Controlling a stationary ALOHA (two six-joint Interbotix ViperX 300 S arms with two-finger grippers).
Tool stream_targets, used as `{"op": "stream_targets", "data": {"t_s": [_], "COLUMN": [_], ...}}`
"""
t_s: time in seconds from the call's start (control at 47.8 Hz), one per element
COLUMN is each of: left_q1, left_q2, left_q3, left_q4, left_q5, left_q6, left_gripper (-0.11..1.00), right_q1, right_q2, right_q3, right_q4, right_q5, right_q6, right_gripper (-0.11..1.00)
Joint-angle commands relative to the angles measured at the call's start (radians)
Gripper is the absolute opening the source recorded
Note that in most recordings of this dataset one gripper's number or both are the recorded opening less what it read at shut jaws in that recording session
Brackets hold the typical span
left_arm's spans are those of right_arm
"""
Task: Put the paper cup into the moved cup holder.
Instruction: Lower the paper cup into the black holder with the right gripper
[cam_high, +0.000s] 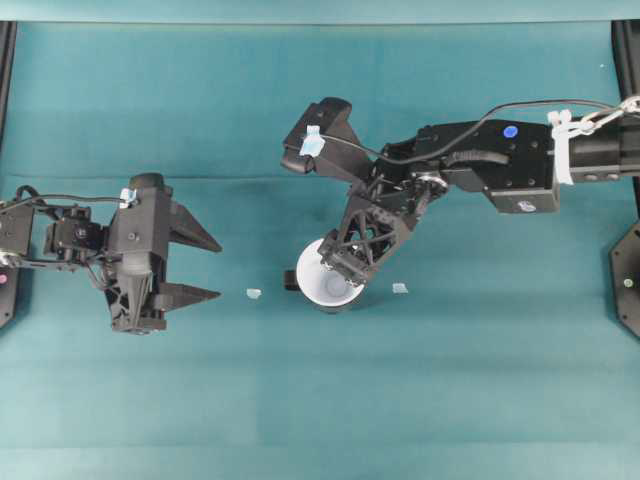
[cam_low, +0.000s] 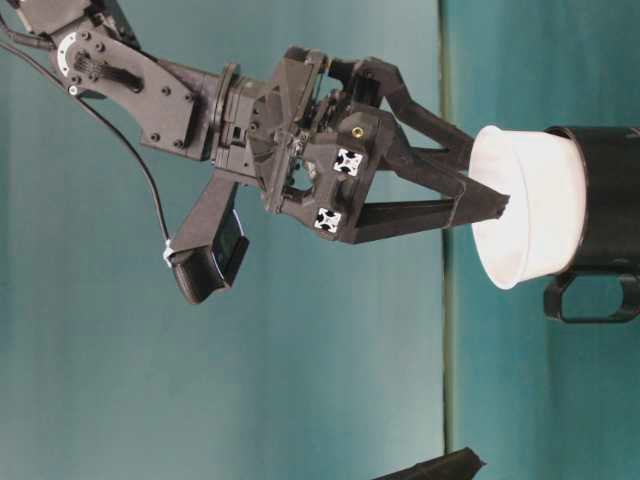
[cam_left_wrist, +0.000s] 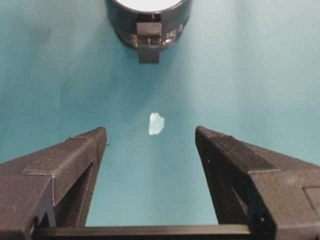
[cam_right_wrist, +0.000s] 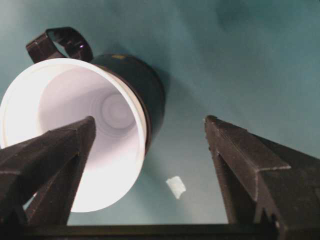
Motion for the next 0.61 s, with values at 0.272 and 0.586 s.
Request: {"op": "stream_targets", "data": {"t_s": [0.272,0.586], "left_q1": [-0.002,-0.002], "left_q2": [-0.005,-0.005], "left_q3": [-0.017,-0.017], "left_q4": [0.002,0.002], "left_q5": [-0.003,-0.003], "left_q6": [-0.002,-0.002], "left_gripper": [0.76,0.76], "right_q1": [0.003,0.003], "right_q2": [-0.023,-0.057], "right_q3": [-0.014,-0.012], "right_q4": [-0.002,-0.003], "right_q5": [-0.008,-0.008], "right_q6": [0.008,0.011], "right_gripper": [0.85,0.85]}}
